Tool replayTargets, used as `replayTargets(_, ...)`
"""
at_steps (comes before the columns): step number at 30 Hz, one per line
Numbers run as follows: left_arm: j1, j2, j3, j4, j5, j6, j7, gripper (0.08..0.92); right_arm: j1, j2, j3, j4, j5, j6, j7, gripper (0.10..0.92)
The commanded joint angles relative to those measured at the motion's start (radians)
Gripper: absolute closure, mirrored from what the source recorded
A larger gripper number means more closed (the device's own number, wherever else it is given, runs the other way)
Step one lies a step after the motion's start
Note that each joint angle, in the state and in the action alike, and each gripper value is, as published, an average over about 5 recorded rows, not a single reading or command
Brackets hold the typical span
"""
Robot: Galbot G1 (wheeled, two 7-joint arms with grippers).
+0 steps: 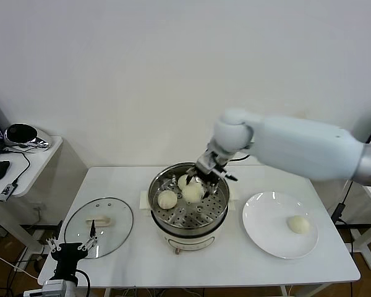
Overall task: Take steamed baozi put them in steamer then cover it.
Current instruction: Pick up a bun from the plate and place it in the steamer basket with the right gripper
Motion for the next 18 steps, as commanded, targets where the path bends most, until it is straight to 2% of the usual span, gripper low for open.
replayTargets(1,-0.002,-0.003,0.004,0.001,-0.001,0.0,-0.001,0.177,-0.008,0.119,-0.07,-0.037,-0.091,0.175,0.004,0.381)
replayTargets(8,-0.003,-0.004,0.005,0.003,-0.002,-0.001,-0.002,0.177,-0.028,0.124,-0.073,-0.073,-0.186,0.249,0.004,0.381)
replayTargets(18,-0.001,-0.008,0.005,0.009,-0.001,-0.006,-0.004,0.177,-0.034,0.117,-0.081,-0.071,-0.192,0.299,-0.002,0.381)
